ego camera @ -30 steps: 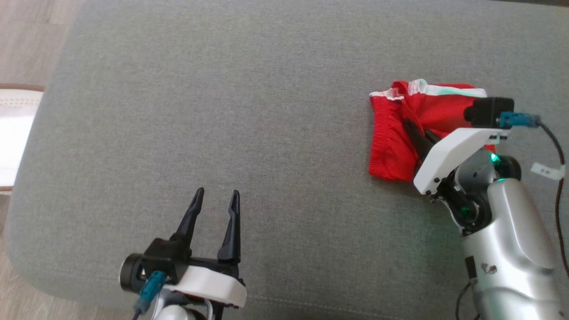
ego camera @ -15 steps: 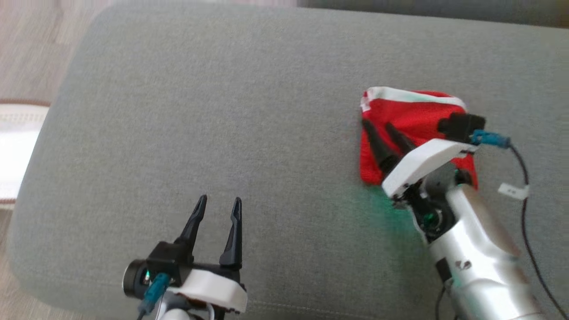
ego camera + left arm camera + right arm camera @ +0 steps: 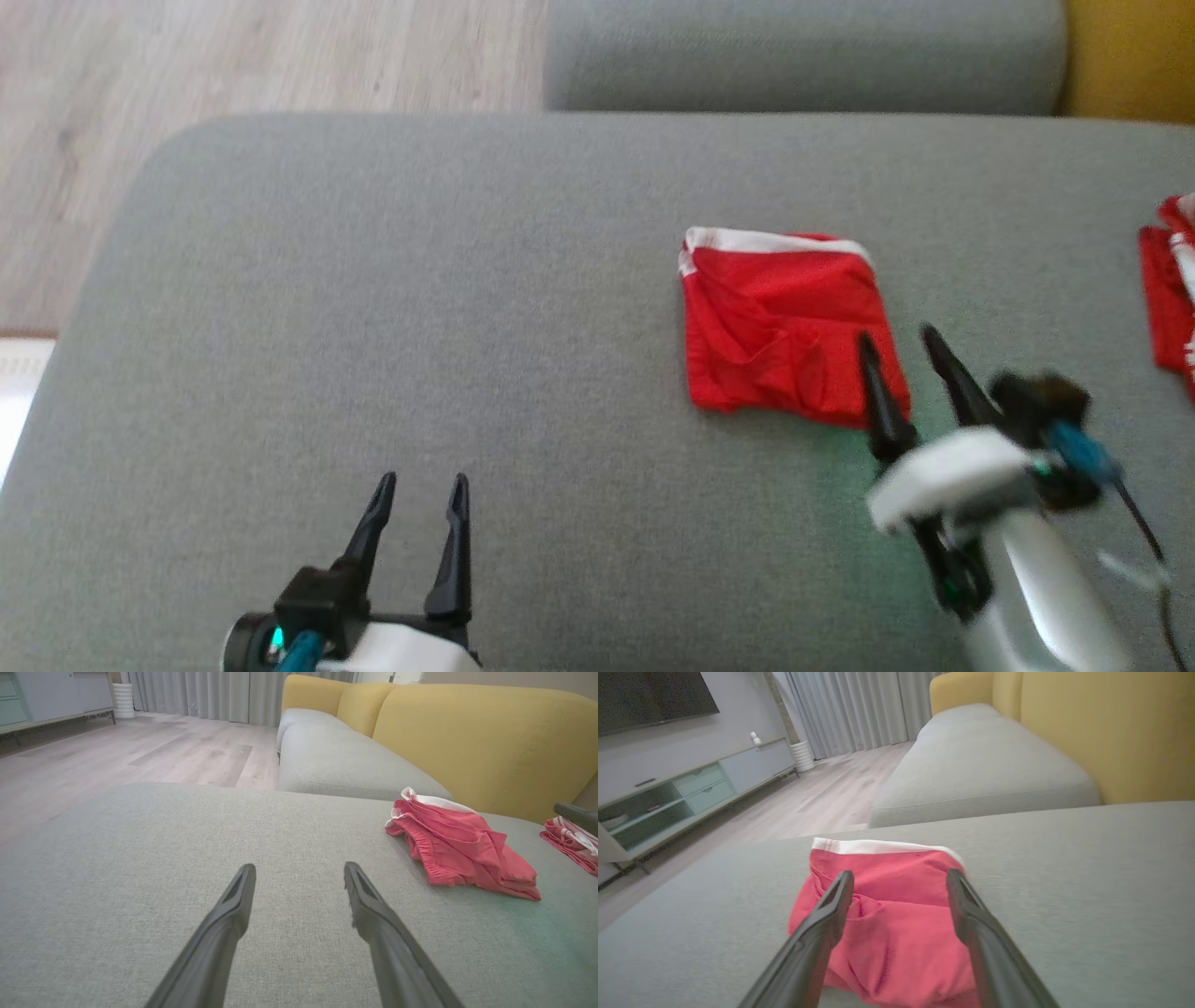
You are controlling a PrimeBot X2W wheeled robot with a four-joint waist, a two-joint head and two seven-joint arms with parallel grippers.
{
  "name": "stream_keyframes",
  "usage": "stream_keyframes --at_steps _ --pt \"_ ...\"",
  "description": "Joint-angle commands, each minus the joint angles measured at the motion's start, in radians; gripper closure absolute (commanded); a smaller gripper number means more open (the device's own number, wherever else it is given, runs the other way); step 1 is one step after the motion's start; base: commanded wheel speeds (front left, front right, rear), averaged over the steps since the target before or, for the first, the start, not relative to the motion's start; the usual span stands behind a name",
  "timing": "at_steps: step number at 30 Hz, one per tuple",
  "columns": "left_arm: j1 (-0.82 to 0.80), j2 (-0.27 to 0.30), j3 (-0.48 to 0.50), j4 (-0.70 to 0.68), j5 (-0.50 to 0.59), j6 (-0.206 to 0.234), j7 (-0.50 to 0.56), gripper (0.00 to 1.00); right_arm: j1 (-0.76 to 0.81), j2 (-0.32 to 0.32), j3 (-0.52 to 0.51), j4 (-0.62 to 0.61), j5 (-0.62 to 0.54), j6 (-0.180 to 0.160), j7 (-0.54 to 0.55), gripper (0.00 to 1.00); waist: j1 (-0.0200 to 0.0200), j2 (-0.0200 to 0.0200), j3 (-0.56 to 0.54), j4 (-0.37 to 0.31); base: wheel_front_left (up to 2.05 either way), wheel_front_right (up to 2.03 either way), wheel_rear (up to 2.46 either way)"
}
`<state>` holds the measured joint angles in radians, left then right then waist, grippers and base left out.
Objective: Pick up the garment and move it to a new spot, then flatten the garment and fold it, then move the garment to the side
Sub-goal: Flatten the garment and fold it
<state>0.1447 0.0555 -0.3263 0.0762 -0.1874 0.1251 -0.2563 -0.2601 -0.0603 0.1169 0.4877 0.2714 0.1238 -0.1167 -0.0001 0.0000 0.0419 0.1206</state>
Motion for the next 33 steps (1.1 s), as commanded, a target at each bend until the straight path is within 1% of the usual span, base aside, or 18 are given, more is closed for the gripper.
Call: stream_keyframes --at_steps 1,5,9,13,17,18,19,20,21,25,28,33 --pt "-0.013 -0.005 0.043 -0.039 0.012 -0.004 -0.005 0.0 0.024 -0.007 -0.015 -0.057 -0.05 0.007 -0.029 0.0 0.0001 0.0 -0.032 -0.015 0.0 0.0 0.0" --pt "0.005 -0.005 0.063 -0.062 0.031 -0.014 -0.005 0.0 0.134 -0.025 -0.103 -0.114 -0.171 0.007 -0.077 0.0 0.0001 0.0 -0.05 -0.015 0.0 0.0 0.0" --pt "0.02 -0.005 0.088 -0.071 0.042 -0.015 -0.005 0.0 0.211 -0.017 -0.162 -0.139 -0.225 0.007 -0.101 0.0 0.0001 0.0 -0.06 -0.016 0.0 0.0 0.0" --pt "0.033 -0.005 0.102 -0.082 0.043 -0.008 -0.005 0.0 0.232 -0.006 -0.178 -0.143 -0.246 0.007 -0.112 0.0 0.0001 0.0 -0.06 -0.017 0.0 0.0 0.0" --pt "0.034 -0.005 0.108 -0.082 0.051 -0.012 -0.005 0.0 0.197 0.001 -0.163 -0.145 -0.245 0.007 -0.114 0.0 0.0001 0.0 -0.043 -0.008 0.0 0.0 0.0" --pt "0.032 -0.005 0.11 -0.082 0.052 -0.013 -0.005 0.0 0.179 0.002 -0.156 -0.142 -0.24 0.007 -0.11 0.09 0.0001 0.0 -0.033 -0.005 0.0 0.0 0.0" --pt "0.026 -0.005 0.111 -0.085 0.053 -0.014 -0.005 0.0 0.156 0.003 -0.154 -0.14 -0.235 0.007 -0.104 0.45 0.0001 0.0 -0.017 -0.001 0.0 0.0 0.0" --pt "0.017 -0.005 0.111 -0.088 0.053 -0.014 -0.005 0.0 0.129 0.004 -0.151 -0.136 -0.231 0.007 -0.094 0.7 0.0001 0.0 0.002 0.004 0.0 0.0 0.0" --pt "0.006 -0.005 0.111 -0.091 0.052 -0.015 -0.005 0.0 0.097 0.004 -0.145 -0.13 -0.225 0.007 -0.083 1.0 0.0001 0.0 0.025 0.008 0.0 0.0 0.0" --pt "-0.057 -0.005 0.093 -0.096 0.047 -0.023 -0.005 0.0 -0.052 0.004 -0.127 -0.064 -0.233 0.007 -0.045 1.0 0.0001 0.0 0.127 0.034 0.0 0.0 0.0" --pt "-0.104 -0.005 0.066 -0.091 0.039 -0.027 -0.005 0.0 -0.146 -0.001 -0.129 0.037 -0.256 0.007 -0.033 1.0 0.0001 0.0 0.182 0.063 0.0 0.0 0.0" --pt "-0.14 -0.005 0.044 -0.084 0.017 -0.003 -0.005 0.0 -0.225 -0.006 -0.158 0.199 -0.295 0.007 -0.072 1.0 0.0001 0.0 0.22 0.105 0.0 0.0 0.0"
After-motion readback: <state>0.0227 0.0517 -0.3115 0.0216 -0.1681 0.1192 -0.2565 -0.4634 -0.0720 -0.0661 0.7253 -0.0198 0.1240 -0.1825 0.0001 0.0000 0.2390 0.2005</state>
